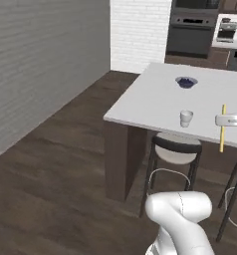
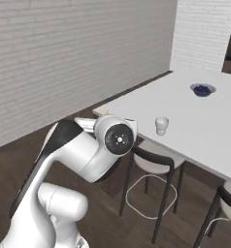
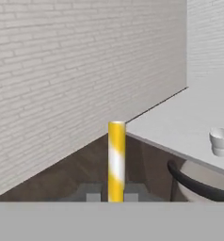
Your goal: Take a straw from the drawer in front and place it inside the glass cup on the dining counter.
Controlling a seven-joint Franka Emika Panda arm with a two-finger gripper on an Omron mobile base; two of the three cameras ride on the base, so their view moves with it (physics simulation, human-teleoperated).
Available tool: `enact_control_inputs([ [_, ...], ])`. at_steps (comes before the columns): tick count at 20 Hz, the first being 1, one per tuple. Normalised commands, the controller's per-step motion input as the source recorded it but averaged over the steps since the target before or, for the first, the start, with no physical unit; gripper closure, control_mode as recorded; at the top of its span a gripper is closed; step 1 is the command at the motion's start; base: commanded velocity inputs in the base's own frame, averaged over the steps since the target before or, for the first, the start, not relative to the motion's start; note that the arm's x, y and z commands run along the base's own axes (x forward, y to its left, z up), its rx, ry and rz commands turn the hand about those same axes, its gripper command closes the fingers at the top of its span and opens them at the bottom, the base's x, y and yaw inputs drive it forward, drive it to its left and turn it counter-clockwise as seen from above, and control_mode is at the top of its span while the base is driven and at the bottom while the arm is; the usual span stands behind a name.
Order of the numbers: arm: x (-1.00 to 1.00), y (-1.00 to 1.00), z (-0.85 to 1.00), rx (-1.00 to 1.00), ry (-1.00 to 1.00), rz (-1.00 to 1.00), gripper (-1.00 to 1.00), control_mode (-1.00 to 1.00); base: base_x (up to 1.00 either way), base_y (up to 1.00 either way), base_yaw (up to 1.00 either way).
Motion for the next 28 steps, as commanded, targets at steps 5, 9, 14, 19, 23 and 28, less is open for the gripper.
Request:
enact_control_inputs([
  [5,0.00,0.00,0.00,0.00,0.00,0.00,1.00,1.00,0.75,0.19,-0.49],
  [9,0.00,0.00,0.00,0.00,0.00,0.00,1.00,1.00,0.74,0.22,-0.50],
  [14,0.00,0.00,0.00,0.00,0.00,0.00,1.00,1.00,0.62,0.42,-0.48],
  [19,0.00,0.00,0.00,0.00,0.00,0.00,1.00,1.00,0.30,0.68,-0.41],
  [23,0.00,0.00,0.00,0.00,0.00,0.00,1.00,1.00,0.13,0.82,-0.32],
  [28,0.00,0.00,0.00,0.00,0.00,0.00,1.00,1.00,0.46,0.50,-0.28],
])
